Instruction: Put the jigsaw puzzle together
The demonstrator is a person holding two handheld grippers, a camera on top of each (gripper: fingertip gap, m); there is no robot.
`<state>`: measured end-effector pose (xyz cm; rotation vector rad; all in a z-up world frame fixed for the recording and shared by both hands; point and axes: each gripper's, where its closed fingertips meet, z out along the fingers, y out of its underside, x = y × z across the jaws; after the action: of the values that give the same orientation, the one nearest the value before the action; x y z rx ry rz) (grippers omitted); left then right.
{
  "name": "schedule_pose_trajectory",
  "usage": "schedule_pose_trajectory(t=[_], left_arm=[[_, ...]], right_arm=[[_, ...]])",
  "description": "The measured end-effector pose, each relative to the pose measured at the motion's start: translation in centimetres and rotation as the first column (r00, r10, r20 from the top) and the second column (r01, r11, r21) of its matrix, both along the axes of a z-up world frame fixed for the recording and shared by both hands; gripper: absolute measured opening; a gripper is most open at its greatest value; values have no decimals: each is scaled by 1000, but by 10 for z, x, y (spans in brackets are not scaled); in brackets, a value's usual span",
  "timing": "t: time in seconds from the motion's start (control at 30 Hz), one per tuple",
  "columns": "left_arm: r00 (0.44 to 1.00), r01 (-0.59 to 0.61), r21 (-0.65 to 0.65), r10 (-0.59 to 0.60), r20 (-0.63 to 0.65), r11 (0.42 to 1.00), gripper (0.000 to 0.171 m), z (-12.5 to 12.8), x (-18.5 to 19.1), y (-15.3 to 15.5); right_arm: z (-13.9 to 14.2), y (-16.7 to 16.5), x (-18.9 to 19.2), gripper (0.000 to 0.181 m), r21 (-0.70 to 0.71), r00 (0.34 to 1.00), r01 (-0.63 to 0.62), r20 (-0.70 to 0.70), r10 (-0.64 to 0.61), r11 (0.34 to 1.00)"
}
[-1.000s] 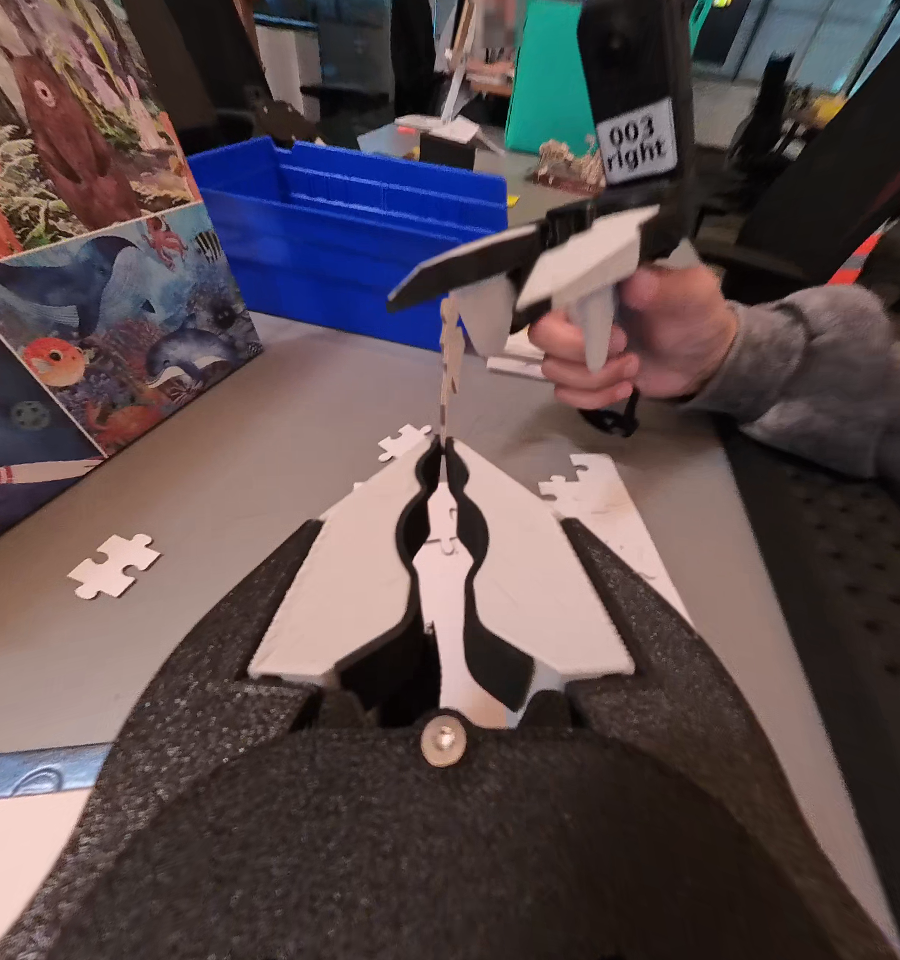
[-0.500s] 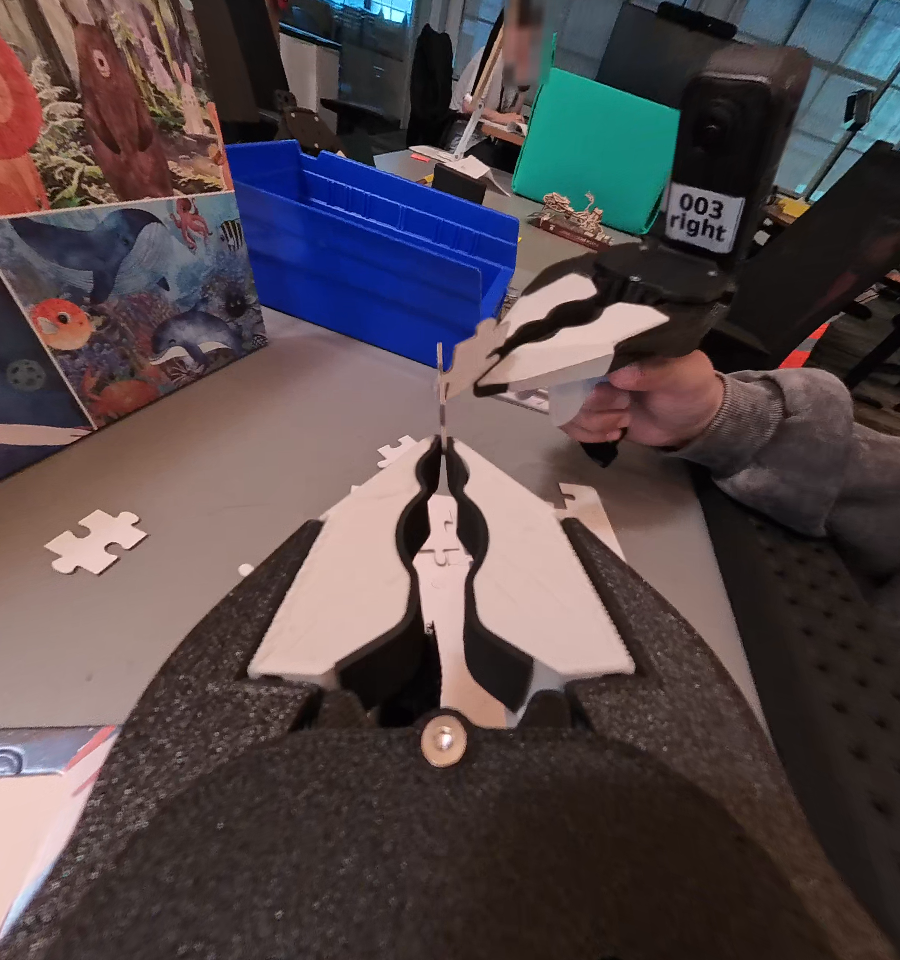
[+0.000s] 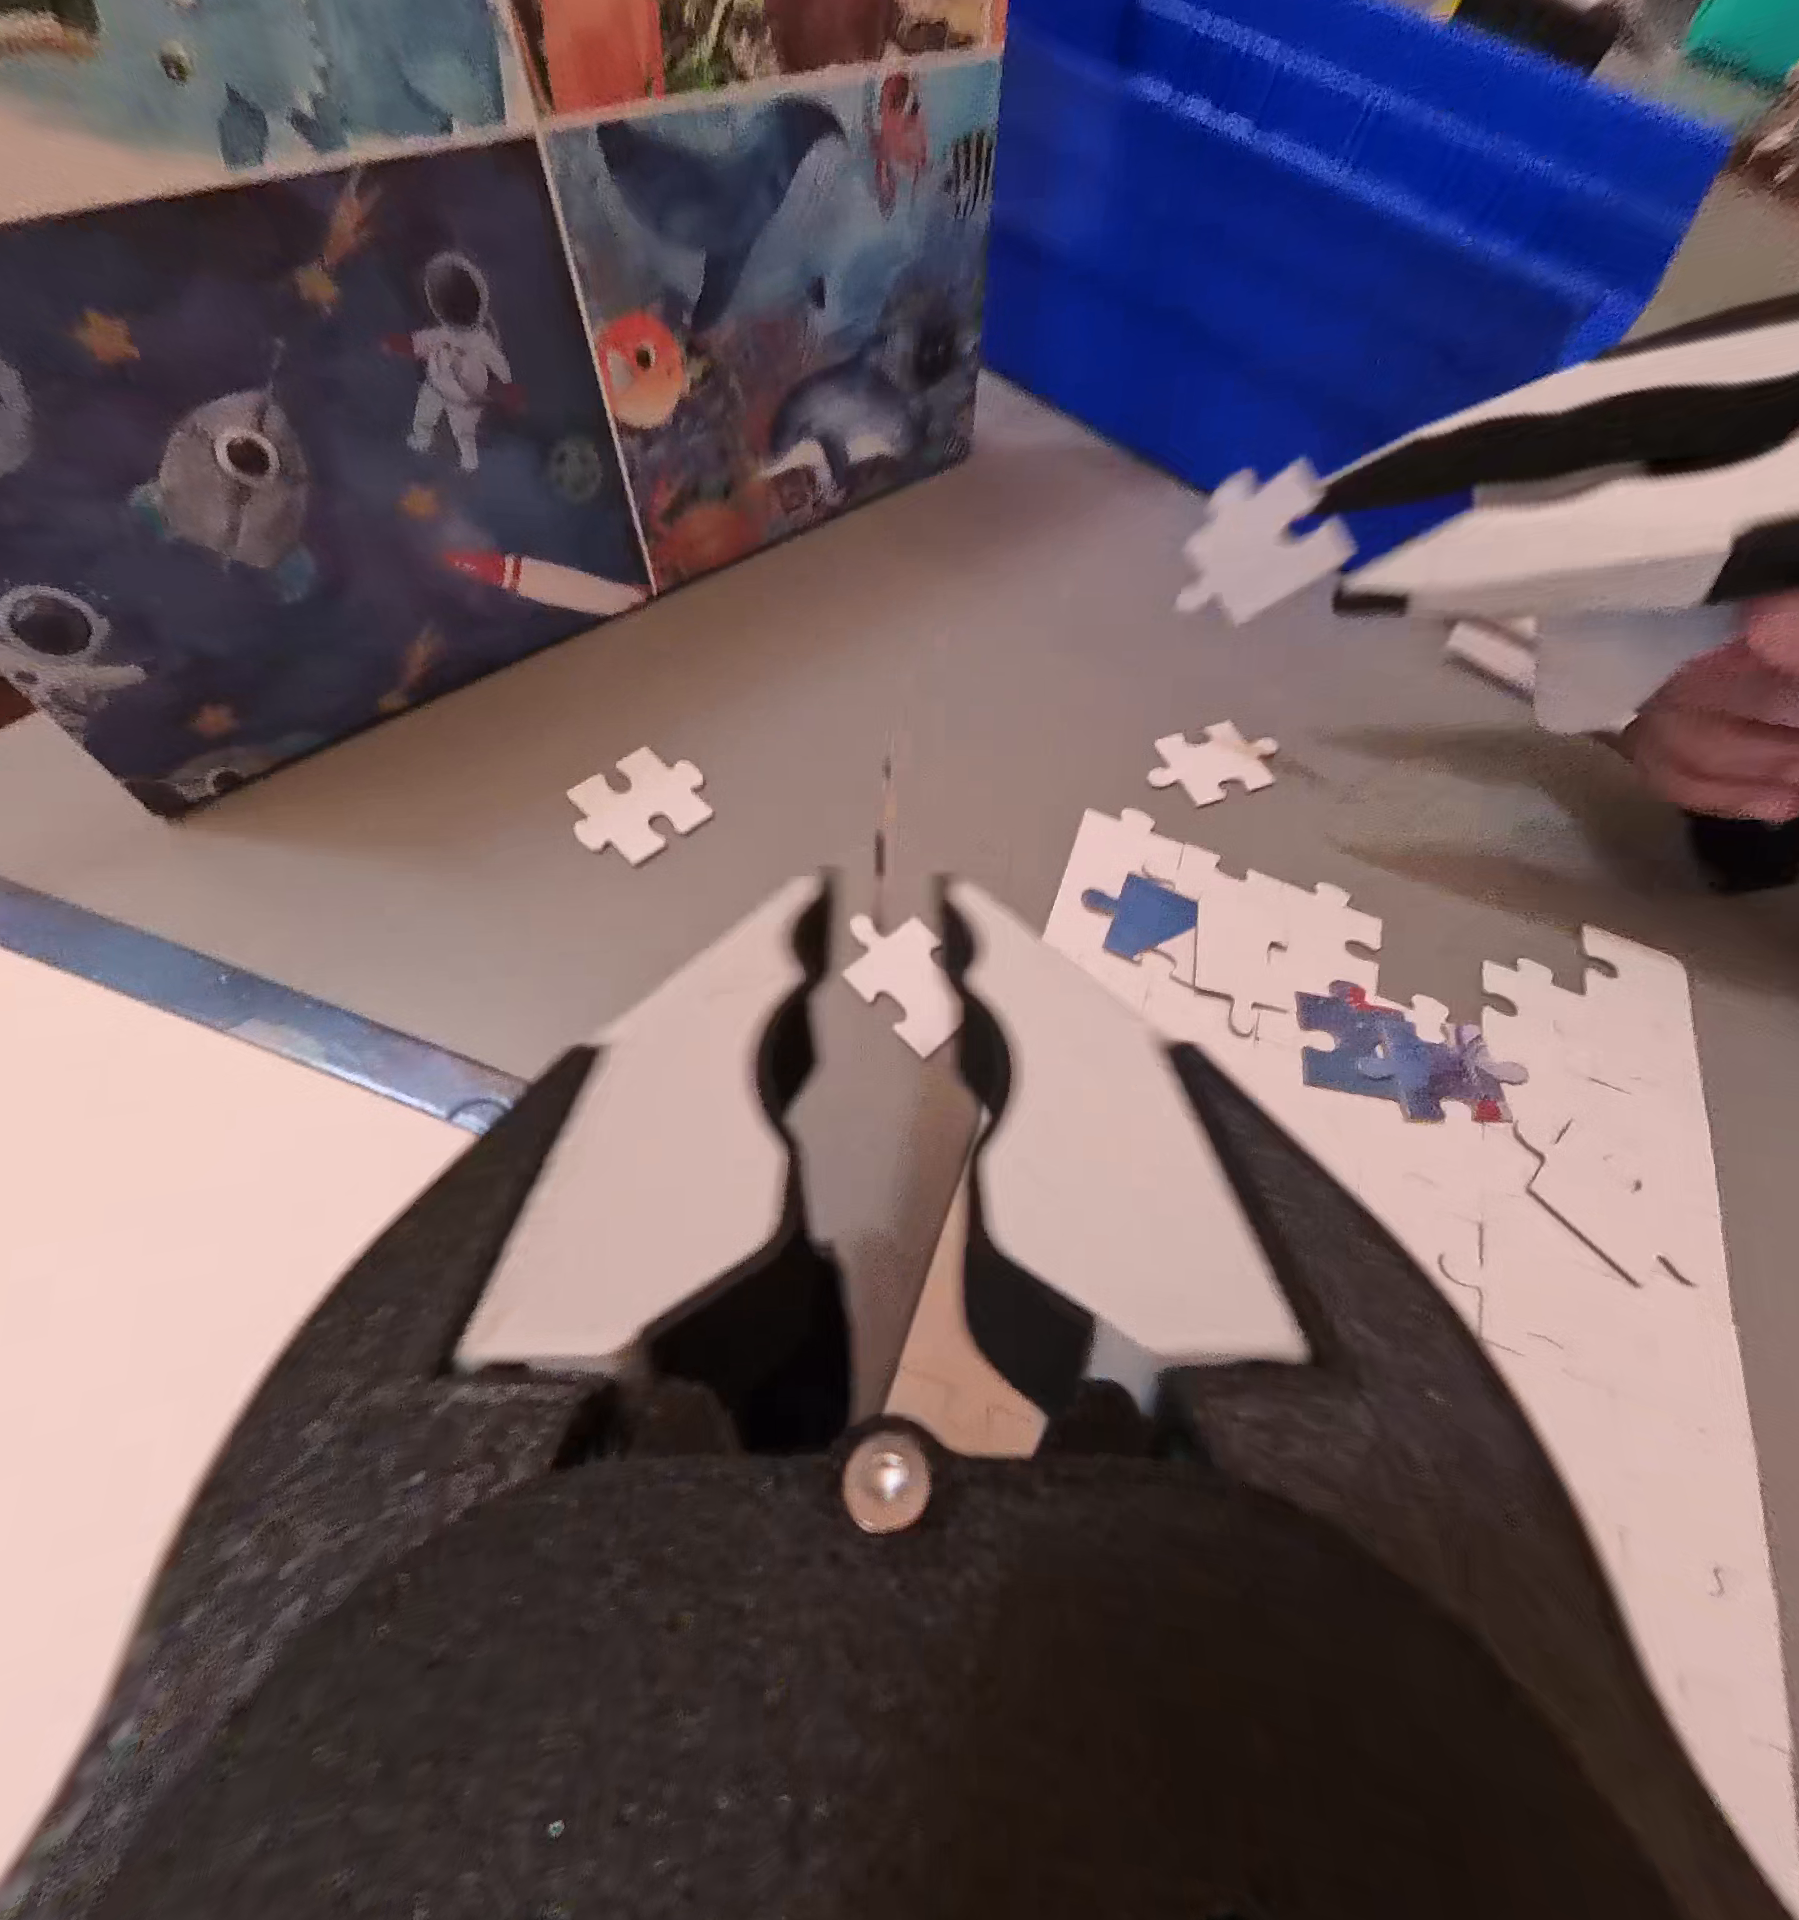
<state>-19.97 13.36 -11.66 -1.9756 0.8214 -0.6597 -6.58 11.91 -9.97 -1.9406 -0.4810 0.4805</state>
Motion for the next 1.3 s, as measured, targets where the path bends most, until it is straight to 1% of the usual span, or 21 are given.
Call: schedule_pose_trajectory(t=[0.03,0.07,0.13,0.2,0.27,0.33,0.43,0.53,0.6,0.67,0.7,0.8,0.87,0.9,0.93,0.97,1.0,1.07,1.13,1.23,1.3], left_arm=[[1000,2,-34,-2,-10,999,46,-4,1,-1],[1000,20,-71,-20,7,997,55,-5,4,-5],[997,76,-107,-73,26,991,51,-4,7,-13],[986,158,-139,-164,-36,978,50,-12,3,-26],[940,299,-213,-326,-105,930,50,-25,-1,-56],[879,389,-262,-441,-183,883,49,-40,-9,-80],[856,376,-265,-443,-268,888,44,-56,-11,-81],[867,358,-251,-420,-267,899,38,-57,-9,-76],[873,341,-234,-399,-279,910,30,-58,-9,-72],[878,327,-211,-379,-293,921,24,-59,-8,-69],[877,321,-200,-370,-305,926,20,-59,-9,-67],[878,314,-196,-363,-312,929,20,-59,-9,-66],[879,312,-197,-361,-312,930,20,-60,-9,-66],[880,310,-197,-359,-310,930,20,-60,-9,-66],[884,308,-195,-356,-304,931,21,-59,-7,-66],[888,306,-194,-353,-296,932,21,-59,-5,-65],[889,308,-195,-354,-291,931,23,-59,-4,-66],[888,307,-196,-354,-294,931,23,-59,-4,-66],[886,308,-191,-354,-300,932,23,-59,-4,-66],[884,306,-186,-351,-310,934,23,-60,-4,-66],[887,299,-189,-345,-307,935,22,-60,-4,-66]], right_arm=[[-11,2,3,60,-32,999,20,51,-19,999],[-14,2,1,66,-38,998,15,68,-13,999],[-7,-1,-6,58,-9,998,-15,55,15,1000],[-10,-3,-7,49,-5,994,-37,98,37,999],[-23,-9,-14,45,-63,986,-94,131,101,994],[-40,-17,-31,49,-195,970,-206,86,226,959],[-52,-13,-48,60,-308,952,-296,-18,306,904],[-68,-15,-52,69,-394,935,-330,-15,353,858],[-68,-20,-54,68,-386,930,-342,-10,367,857],[-65,-28,-59,74,-402,926,-361,-47,374,842],[-61,-32,-62,83,-411,923,-374,-83,375,831],[-53,-33,-61,83,-406,920,-391,-189,343,826],[-36,-32,-60,75,-366,897,-422,-305,321,829],[-19,-37,-63,49,-316,850,-481,-396,348,818],[4,-48,-69,40,-249,756,-581,-520,399,775],[18,-53,-73,31,-217,695,-623,-595,405,751],[18,-56,-75,44,-226,694,-631,-592,410,742],[0,-48,-71,42,-267,803,-546,-437,406,794],[-23,-35,-59,50,-310,898,-423,-265,350,851],[-62,-29,-34,59,-362,952,-262,55,302,895],[-70,-34,-26,55,-368,950,-206,146,276,907]])
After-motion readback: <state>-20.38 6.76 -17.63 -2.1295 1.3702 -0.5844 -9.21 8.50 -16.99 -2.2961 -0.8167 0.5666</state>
